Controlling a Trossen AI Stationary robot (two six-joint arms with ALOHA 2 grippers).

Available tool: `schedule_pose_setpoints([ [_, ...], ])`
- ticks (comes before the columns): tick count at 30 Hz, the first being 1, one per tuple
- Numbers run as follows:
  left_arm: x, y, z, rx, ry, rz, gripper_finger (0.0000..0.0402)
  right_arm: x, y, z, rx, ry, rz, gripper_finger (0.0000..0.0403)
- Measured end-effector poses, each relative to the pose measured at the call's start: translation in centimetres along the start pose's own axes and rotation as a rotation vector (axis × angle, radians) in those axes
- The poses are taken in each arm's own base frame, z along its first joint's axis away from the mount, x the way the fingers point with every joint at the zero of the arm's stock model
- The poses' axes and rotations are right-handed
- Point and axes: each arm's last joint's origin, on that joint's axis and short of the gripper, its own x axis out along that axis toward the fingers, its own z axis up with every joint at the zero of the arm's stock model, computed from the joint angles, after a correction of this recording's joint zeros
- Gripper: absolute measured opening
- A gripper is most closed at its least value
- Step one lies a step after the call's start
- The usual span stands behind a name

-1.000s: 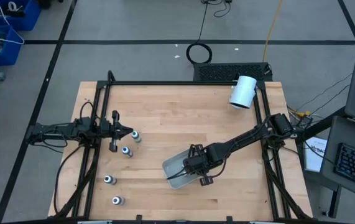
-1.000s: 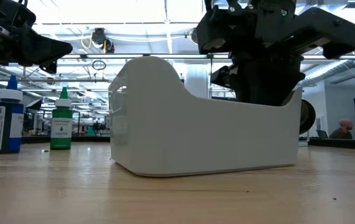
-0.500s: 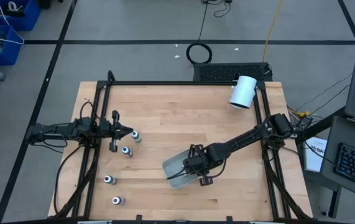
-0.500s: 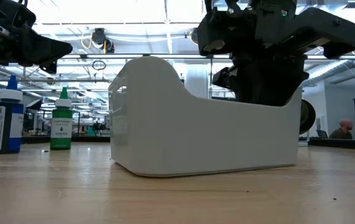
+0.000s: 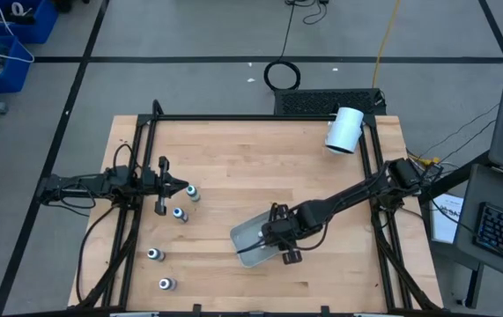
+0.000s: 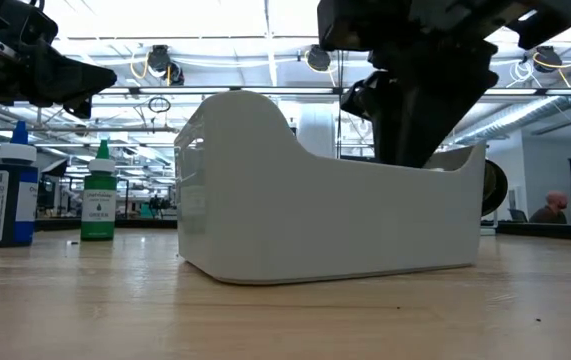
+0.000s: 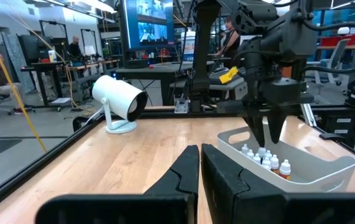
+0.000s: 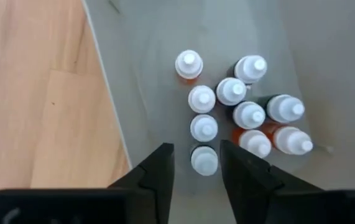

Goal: Pick & Place food coloring
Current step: Put the large green food coloring bottle in the gray bin

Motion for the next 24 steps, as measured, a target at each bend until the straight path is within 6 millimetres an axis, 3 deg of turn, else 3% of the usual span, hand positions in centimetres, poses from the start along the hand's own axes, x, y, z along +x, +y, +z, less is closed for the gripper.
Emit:
schedule_pose_setpoints([
  [4,0.0,0.0,0.0,0.001,0.000,0.000,0.0026,-0.2,0.0,-0.1,0.000,0.006,-0.002,0.0133],
  [7,0.0,0.0,0.0,0.001,0.000,0.000,0.0026,-1.6,-0.2,-0.1,0.012,-0.019,-0.001,0.0139],
  [16,0.0,0.0,0.0,0.002,0.000,0.000,0.0026,-10.0,-0.6,-1.5,0.051,-0.192,-0.035,0.0141],
  [20,0.0,0.0,0.0,0.002,0.000,0.000,0.0026,-12.0,-1.0,-4.4,0.059,-0.272,-0.162,0.0141],
  [24,0.0,0.0,0.0,0.002,0.001,0.000,0.0026,-12.2,-1.7,-8.6,0.085,-0.391,-0.215,0.0141],
])
